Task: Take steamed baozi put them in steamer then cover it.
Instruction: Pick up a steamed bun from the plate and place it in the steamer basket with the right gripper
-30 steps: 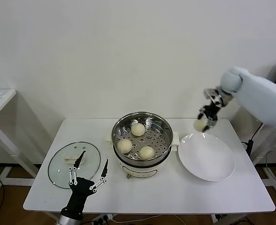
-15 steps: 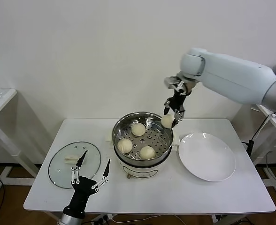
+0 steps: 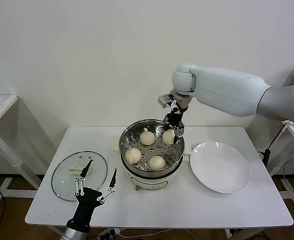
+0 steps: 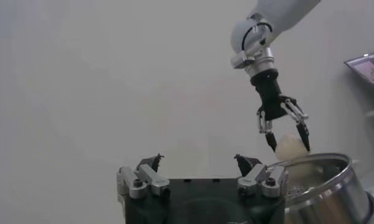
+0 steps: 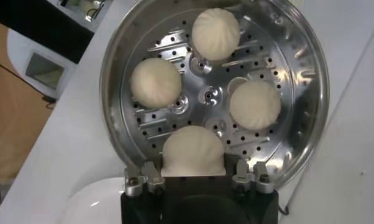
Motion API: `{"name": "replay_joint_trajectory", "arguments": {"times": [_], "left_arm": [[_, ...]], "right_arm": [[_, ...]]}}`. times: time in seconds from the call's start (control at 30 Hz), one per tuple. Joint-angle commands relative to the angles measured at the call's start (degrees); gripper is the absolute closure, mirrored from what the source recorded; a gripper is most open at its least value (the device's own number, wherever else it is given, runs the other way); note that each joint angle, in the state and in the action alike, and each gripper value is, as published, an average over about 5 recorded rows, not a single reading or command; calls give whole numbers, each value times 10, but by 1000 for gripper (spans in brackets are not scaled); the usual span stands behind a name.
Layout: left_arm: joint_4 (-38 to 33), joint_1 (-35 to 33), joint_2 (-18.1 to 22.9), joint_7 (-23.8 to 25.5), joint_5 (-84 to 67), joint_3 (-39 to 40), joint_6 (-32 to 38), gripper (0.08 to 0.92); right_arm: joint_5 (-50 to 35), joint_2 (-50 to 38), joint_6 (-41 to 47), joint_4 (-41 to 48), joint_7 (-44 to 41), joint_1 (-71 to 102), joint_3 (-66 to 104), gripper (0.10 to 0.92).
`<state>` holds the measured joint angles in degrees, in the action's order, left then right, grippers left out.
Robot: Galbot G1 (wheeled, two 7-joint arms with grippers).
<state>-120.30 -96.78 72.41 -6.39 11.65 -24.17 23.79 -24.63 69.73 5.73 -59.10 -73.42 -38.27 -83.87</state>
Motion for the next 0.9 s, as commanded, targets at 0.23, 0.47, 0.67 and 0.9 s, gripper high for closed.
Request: {"name": "replay_joint_trajectory", "arguments": {"times": [0.23,0.47,0.67,0.9], "left_arm": [[0,-1,1,0,0,-3,2,177],[-2,-2,2,-1,0,-5,3,177],[-2,-2,3,-3,1,-6,3,177],[-3,-2,4,-3,1,-6,2,177]], "right_arm": [[13,17,6,16,40,36,-7,346],[24,20,5,19,47,43,-7,333],[34,16,3,20,46,45,-6,320],[34,15,2,20,51,47,-2,275]]}}
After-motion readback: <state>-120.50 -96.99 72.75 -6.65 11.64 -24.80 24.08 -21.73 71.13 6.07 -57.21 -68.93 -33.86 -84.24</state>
